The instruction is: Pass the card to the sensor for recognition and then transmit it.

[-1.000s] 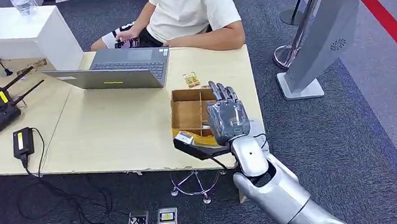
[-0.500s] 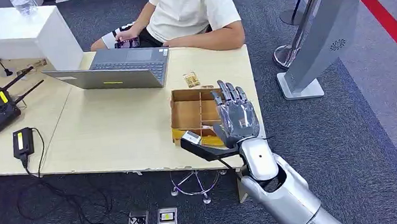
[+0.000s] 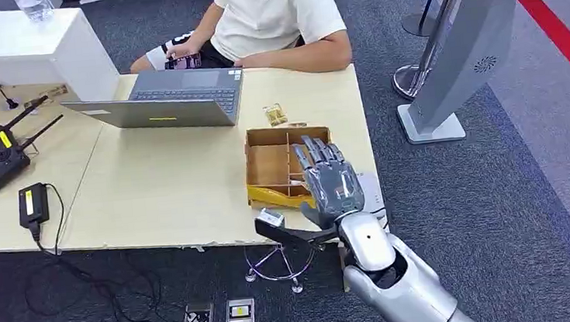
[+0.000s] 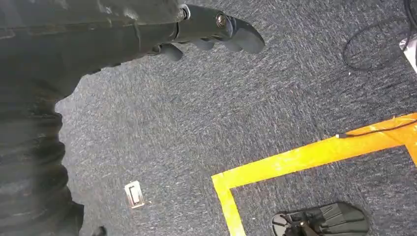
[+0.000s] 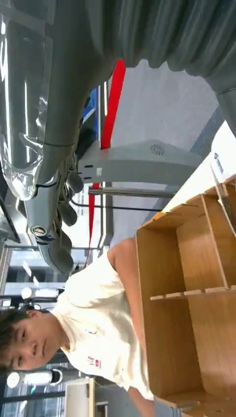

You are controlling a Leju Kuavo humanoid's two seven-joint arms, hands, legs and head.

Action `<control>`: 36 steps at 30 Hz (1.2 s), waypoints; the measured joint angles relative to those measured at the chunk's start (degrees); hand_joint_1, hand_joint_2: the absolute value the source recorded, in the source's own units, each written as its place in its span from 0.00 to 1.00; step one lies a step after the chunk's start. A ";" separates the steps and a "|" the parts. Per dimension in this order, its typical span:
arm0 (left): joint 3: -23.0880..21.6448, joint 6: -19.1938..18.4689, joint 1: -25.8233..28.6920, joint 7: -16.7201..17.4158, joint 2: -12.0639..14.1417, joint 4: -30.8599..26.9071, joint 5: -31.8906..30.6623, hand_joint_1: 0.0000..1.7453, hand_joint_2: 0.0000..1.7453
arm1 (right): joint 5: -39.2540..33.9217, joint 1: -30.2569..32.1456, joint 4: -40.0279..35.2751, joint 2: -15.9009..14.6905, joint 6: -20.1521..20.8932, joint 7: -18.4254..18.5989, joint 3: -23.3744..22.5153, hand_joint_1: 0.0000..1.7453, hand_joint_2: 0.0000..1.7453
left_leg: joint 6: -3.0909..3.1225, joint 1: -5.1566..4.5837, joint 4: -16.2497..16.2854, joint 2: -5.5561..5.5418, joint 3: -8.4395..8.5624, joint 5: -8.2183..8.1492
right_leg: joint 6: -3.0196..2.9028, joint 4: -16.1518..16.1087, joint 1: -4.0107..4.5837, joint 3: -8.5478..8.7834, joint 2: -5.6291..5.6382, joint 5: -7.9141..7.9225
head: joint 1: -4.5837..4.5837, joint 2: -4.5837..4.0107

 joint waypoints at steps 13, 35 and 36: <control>0.00 0.22 -0.01 -0.33 -0.04 0.00 -0.31 0.00 1.00 | -2.51 -2.63 13.12 2.34 -8.68 -1.20 0.00 0.00 1.00 | 0.00 0.00 0.00 0.00 -0.01 0.00 | 0.00 0.00 0.00 0.00 0.00 0.00 | 0.02 0.00; 0.00 0.20 -0.01 -0.44 -0.04 0.00 -1.75 0.00 1.00 | -4.66 -5.79 26.38 4.15 -12.79 -2.12 -0.07 0.43 1.00 | 0.00 0.00 0.00 0.00 0.00 0.00 | 0.00 0.00 0.00 -0.01 0.01 0.00 | 0.00 0.00; 0.00 0.20 -0.01 -0.46 -0.04 0.00 -1.77 0.00 1.00 | -4.66 -5.91 26.71 4.17 -12.88 -2.19 -0.07 0.39 1.00 | 0.00 0.00 0.00 0.00 0.00 0.00 | 0.00 0.00 0.00 -0.01 0.00 0.00 | 0.00 0.00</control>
